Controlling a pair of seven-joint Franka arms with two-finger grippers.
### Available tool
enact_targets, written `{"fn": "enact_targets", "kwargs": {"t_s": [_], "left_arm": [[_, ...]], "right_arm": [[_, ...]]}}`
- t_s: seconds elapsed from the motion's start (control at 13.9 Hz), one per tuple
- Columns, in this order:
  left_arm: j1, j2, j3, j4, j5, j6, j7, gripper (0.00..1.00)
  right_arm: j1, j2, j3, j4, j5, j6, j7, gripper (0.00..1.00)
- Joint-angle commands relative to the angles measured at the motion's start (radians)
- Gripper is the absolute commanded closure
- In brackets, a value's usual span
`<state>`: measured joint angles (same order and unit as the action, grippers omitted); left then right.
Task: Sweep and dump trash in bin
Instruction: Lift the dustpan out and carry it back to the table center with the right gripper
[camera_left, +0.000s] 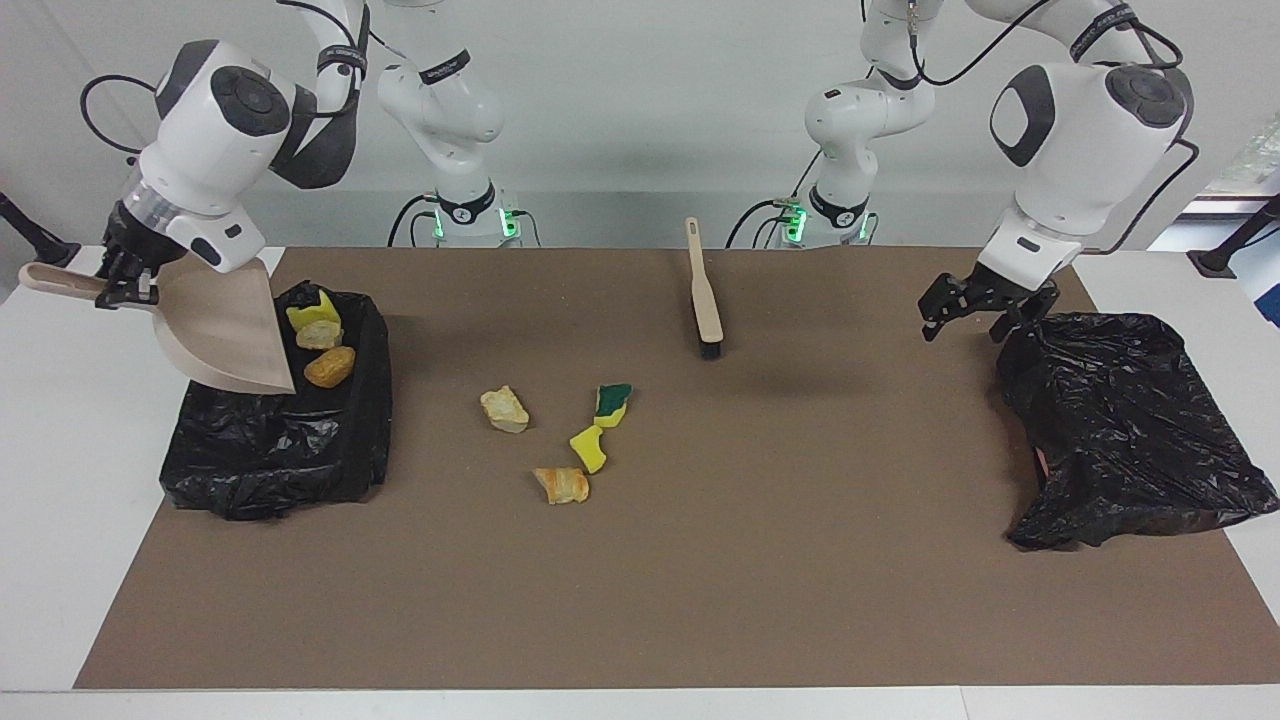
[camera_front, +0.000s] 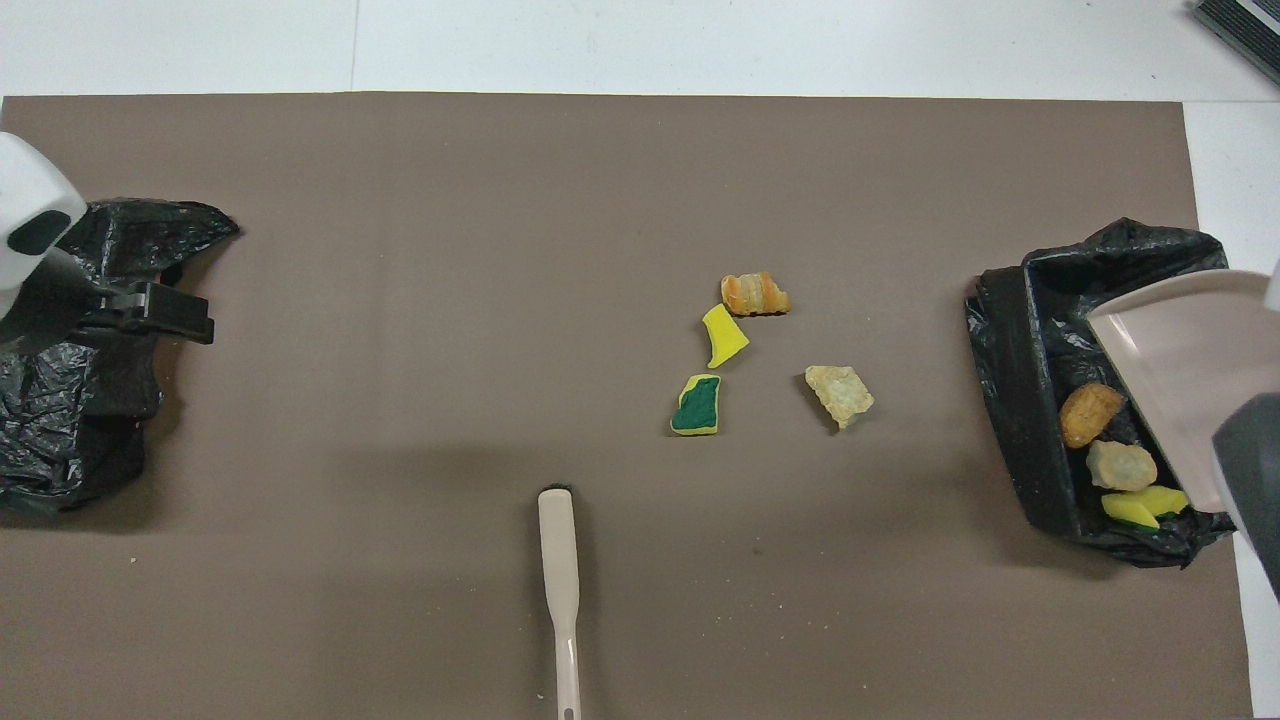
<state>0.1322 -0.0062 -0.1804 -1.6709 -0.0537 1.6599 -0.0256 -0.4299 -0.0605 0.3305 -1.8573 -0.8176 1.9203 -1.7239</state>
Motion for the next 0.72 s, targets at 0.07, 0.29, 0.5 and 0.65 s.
{"fn": "enact_targets", "kwargs": {"t_s": [0.07,0.29,0.5,0.65], "left_arm": [[-0.152,-0.032,0.162,0.043,0.023,-0.101,-0.008,0.0],[-0.167,-0.074,0.177,0.033,0.023,-0.12,-0.005,0.0],[-0.166,-0.08,0.176,0.03,0.021,-0.141,0.003,0.0],[-0.166,-0.08,0.177,0.031,0.021,-0.135,-0.004,0.0]], "right_arm": [[0.098,0.025,0.024,0.053,0.069,-0.121,0.359,1.0],[0.175,0.068,0.025,0.14,0.24,-0.236,0.712,1.0],[0.308,0.193,0.028,0.292,0.336,-0.334,1.054,1.0],[0.38,0.304,0.028,0.406,0.379,-0.369,1.246,1.0]]}}
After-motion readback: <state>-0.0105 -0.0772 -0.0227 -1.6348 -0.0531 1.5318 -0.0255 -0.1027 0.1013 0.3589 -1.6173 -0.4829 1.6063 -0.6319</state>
